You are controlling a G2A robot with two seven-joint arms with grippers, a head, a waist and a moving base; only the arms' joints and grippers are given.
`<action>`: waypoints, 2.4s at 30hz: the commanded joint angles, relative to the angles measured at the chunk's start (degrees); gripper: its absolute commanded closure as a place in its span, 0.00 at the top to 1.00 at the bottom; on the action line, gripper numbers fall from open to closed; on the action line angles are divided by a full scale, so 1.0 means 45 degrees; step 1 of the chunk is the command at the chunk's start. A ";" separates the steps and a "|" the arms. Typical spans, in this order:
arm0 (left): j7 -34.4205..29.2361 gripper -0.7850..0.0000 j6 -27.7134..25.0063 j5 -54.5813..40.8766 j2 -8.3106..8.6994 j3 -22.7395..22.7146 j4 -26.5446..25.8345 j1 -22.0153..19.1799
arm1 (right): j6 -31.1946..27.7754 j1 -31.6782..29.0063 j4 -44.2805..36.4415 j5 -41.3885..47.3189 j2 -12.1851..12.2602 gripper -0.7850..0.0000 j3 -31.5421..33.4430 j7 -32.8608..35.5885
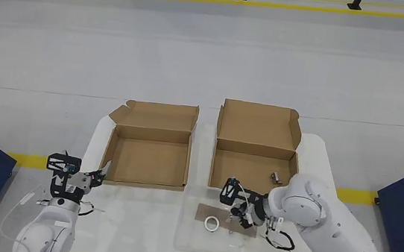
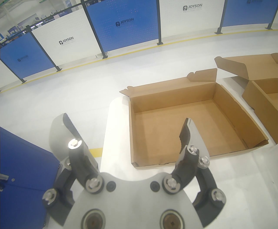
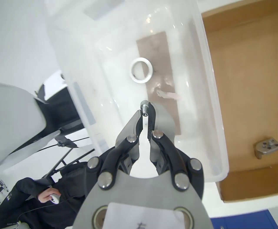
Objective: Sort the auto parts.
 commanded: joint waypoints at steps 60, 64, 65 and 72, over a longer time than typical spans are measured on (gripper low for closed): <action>0.0000 1.00 0.0000 0.0000 0.0000 0.0000 0.0000 0.0000 | -0.4033 -0.0197 -0.0077 1.3571 0.2881 0.00 -0.0667 -0.4050; 0.0000 1.00 0.0000 0.0000 0.0000 0.0000 0.0000 0.0000 | -0.4028 -0.0140 -0.1300 1.5321 0.2950 0.00 -0.0749 -0.4042; 0.0000 1.00 0.0000 0.0000 0.0000 0.0000 0.0000 0.0000 | -0.4040 -0.0088 -0.1505 1.5715 0.2966 0.00 -0.0770 -0.4054; 0.0000 1.00 0.0000 0.0000 0.0000 0.0000 0.0000 0.0000 | -0.3750 0.0417 -0.2446 1.7877 0.2925 0.00 -0.0966 -0.3762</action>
